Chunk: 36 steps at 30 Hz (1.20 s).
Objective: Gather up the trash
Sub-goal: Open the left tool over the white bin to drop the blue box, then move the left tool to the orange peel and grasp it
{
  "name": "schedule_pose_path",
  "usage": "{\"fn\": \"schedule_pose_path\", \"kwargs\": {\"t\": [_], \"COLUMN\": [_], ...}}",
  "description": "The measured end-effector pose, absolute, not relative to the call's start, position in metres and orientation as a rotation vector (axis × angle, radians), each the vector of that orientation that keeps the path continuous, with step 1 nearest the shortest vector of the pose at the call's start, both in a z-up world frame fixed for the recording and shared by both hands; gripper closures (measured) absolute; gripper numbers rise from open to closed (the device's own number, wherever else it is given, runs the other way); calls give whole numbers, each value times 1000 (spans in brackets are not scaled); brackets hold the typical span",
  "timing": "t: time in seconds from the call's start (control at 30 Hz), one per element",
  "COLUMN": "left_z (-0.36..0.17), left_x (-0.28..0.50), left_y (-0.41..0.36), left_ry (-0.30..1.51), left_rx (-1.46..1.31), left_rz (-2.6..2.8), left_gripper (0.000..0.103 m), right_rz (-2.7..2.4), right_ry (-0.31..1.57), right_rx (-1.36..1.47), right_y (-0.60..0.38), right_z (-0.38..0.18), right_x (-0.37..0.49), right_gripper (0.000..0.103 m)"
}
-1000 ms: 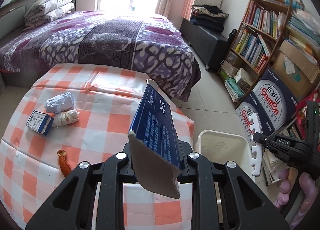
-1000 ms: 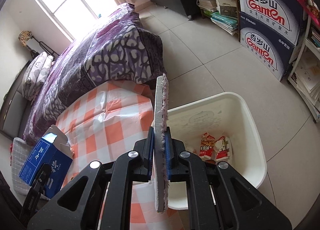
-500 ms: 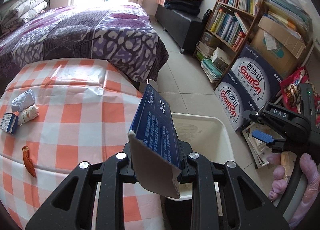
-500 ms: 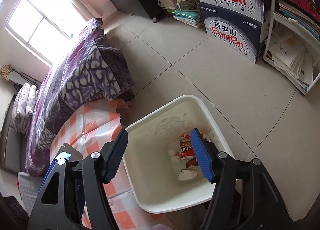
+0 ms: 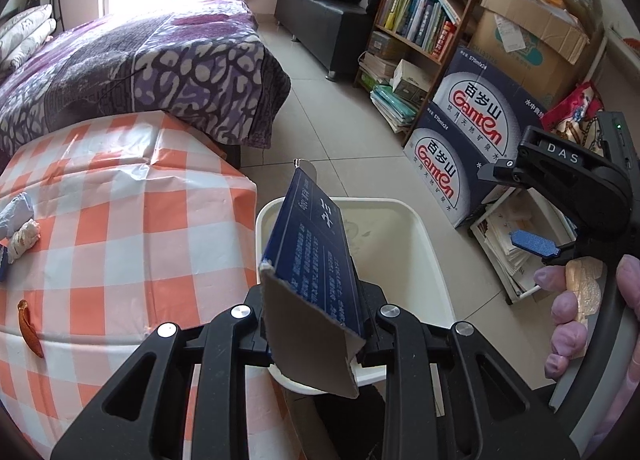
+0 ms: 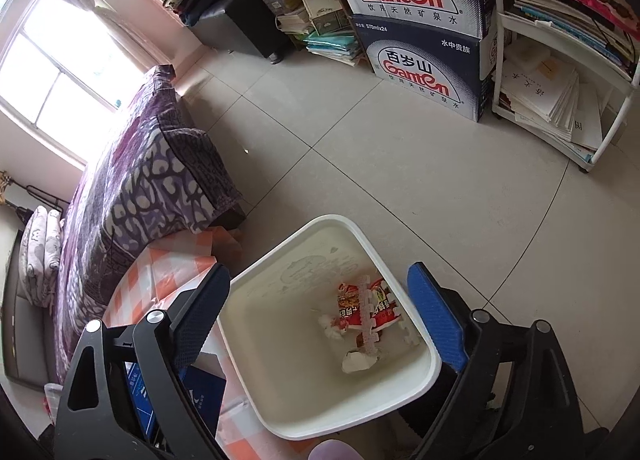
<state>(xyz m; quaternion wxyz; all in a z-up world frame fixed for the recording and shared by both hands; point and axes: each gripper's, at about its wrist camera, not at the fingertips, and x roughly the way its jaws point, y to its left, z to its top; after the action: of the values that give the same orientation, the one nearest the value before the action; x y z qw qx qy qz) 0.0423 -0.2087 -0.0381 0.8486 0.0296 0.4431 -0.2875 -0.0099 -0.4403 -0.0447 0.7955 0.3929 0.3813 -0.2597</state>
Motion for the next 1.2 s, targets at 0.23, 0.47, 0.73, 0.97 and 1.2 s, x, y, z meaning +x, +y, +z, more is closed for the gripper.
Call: {"fn": "schedule_pose_path", "kwargs": {"t": [0.23,0.47,0.73,0.97,1.2], "left_z": [-42,-41,-47,-60,-78], "left_x": [39,41,52,67,83], "left_y": [-221,-211,-180,-130,-62], "left_ry": [955,944,958,988,1048], "left_rx": [54,23,28,25,-28], "left_rz": [-658,-622,-523,-369,-182], "left_gripper": [65,28,23,21,19], "right_rz": [-562,-564,-545,-517,-454], "right_ry": [814,819,851,914,974], "right_rx": [854,855,823,814,796], "right_y": [-445,-445,-426,-401,-363], "right_z": [-46,-46,-47,-57,-66], "right_x": [-14,-13,0,16,35], "right_gripper": [12,11,10,9,8]}}
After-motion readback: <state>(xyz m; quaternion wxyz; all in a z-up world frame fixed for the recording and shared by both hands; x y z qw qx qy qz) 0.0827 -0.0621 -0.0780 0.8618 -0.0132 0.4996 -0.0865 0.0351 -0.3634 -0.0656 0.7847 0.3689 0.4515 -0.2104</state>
